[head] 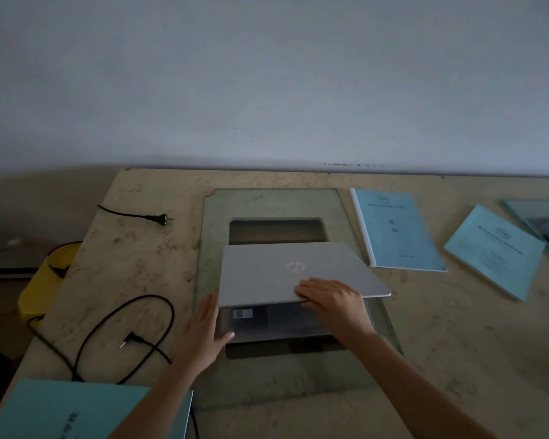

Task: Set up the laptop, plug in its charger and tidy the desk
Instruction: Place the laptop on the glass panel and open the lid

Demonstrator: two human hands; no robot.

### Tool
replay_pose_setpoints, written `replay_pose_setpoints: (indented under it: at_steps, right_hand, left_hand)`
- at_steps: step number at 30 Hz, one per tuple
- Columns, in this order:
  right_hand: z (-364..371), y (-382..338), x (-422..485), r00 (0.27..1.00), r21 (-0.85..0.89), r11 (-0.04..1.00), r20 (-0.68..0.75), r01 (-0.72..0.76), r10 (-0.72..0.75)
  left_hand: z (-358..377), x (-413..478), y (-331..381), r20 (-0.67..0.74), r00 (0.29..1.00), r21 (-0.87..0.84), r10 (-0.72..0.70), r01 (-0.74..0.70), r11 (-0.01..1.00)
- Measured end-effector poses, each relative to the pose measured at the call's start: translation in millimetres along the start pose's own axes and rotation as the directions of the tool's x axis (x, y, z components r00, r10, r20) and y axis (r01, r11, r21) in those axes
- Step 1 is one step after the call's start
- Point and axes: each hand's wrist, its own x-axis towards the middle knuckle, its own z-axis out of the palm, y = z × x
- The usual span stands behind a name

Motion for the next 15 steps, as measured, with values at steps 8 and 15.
replay_pose_setpoints:
  at_steps: [8,15]
  right_hand:
    - [-39.2,-4.3,76.8,0.952,0.070,0.973,-0.201,-0.220,0.230]
    - [-37.4,-2.3,125.5,0.901,0.119,0.933,-0.241,-0.340,0.360]
  left_hand:
    - [-21.6,27.3,19.8,0.268,0.962,0.190,-0.058,0.007,0.982]
    - [-30.6,56.2,35.3,0.429,0.897,0.262,-0.102,-0.016,0.965]
